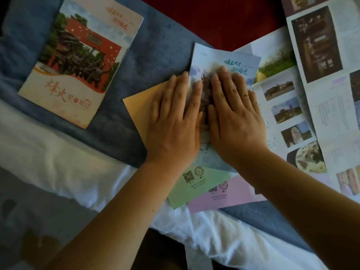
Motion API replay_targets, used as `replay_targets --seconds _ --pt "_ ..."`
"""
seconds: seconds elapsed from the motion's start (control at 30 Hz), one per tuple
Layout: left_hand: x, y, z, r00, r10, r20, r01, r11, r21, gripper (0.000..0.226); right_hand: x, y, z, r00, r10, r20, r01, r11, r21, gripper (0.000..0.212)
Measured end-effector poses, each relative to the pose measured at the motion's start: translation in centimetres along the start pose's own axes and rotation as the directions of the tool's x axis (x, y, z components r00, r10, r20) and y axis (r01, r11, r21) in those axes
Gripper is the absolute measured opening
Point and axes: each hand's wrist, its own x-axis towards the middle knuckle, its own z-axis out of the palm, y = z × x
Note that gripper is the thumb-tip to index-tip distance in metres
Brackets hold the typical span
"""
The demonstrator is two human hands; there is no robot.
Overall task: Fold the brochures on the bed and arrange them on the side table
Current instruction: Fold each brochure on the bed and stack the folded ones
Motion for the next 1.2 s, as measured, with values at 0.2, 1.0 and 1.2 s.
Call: replay_targets --seconds 0.2,1.0,1.2 --pt "0.3 0.3 0.3 0.998 -0.028 -0.059 0.026 0.999 -0.028 0.054 0.6 0.4 0.2 0.996 -0.084 -0.026 0.081 0.991 -0.11 0.063" --pt "3.6 -16.0 -6.4 0.974 -0.075 -0.216 0.037 0.984 -0.175 0.039 8.0 -16.8 4.6 0.972 -0.233 -0.041 0.236 0.97 0.058 0.067" --pt "3.7 -18.3 -6.5 0.966 -0.116 -0.232 0.072 0.979 -0.19 0.045 9.2 -18.4 5.2 0.966 -0.254 -0.043 0.256 0.965 0.048 0.064"
